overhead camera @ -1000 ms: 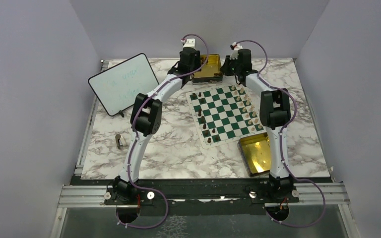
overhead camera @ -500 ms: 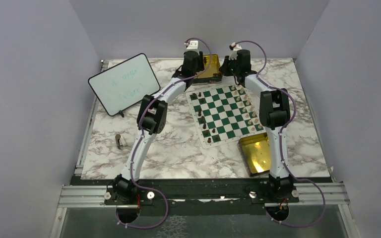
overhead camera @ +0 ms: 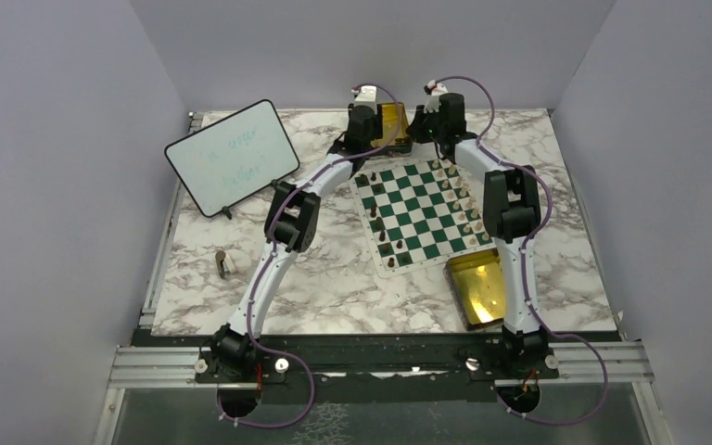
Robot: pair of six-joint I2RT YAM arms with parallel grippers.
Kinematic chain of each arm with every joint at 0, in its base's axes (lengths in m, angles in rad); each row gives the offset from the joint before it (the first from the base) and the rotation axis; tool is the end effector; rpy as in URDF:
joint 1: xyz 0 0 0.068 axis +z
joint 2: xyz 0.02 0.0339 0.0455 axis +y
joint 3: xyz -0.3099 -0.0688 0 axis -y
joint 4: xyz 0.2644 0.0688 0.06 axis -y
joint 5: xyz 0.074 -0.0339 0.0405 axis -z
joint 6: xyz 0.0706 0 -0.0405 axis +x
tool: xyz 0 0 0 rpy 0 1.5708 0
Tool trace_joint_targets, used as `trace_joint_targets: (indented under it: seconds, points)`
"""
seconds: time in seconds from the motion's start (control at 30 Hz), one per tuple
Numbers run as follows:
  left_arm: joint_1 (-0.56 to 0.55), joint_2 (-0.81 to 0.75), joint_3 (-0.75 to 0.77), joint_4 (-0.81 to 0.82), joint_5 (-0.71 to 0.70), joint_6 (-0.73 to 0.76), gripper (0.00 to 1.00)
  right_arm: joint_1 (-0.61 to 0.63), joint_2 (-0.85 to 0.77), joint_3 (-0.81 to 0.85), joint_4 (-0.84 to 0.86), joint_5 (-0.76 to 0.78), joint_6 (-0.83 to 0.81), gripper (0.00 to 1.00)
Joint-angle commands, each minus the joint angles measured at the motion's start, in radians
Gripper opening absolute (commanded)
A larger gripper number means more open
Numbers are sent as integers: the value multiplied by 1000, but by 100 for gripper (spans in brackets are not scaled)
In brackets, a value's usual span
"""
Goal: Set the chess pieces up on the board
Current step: Move the storage box to the center of the board, then pick up the storage box at the center of the board.
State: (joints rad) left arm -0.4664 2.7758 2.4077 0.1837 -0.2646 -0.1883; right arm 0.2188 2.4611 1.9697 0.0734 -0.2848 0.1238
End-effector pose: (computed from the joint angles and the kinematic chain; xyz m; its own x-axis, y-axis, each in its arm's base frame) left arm 0.6491 -0.3061 0.1591 -0.1991 -0.1020 -0.9746 0.1701 0.9759 -0.1369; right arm 0.6320 0.1609 0.1791 -0.4499 0.0214 -0.8928 -0.4065 0.8852 0.2260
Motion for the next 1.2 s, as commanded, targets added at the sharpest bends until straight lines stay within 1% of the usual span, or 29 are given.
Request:
trace_joint_targets:
  seconds: [0.0,0.1,0.2,0.3,0.37,0.4,0.47,0.57,0.67,0.73,0.83,0.97,1.07,1.17]
  points:
    - [0,27,21,68,-55,35,49,30,-1,3,-16,-53,-37,17]
    - [1,34,19,77,-56,43,49,41,1,5,-11,-49,-53,17]
    - [3,11,0,63,-59,28,49,43,-4,-1,-7,8,-36,17]
    - [1,-83,-41,-7,27,-13,51,41,-23,-25,27,78,-23,18]
    - [2,-182,-127,-11,82,-66,52,41,-24,-22,39,84,-36,19]
    - [2,-226,-174,-18,89,-92,52,42,-22,-18,40,84,-46,19]
    - [2,-293,-219,-40,102,-122,52,41,-27,-17,39,98,-59,19]
    - [8,-357,-225,-123,131,-167,53,40,-41,-20,45,107,-63,20]
    - [18,-404,-215,-227,167,-197,53,41,-46,27,24,93,-43,23]
    - [26,-437,-237,-280,153,-198,53,40,-54,40,26,93,-12,25]
    - [48,-488,-310,-303,137,-208,52,40,-67,56,20,100,22,29]
    - [87,-510,-358,-337,164,-235,52,40,-74,77,2,110,37,33]
    - [117,-495,-374,-347,219,-269,51,40,-50,140,-35,89,32,34]
    - [130,-468,-381,-348,243,-278,52,40,-13,192,-64,74,47,34]
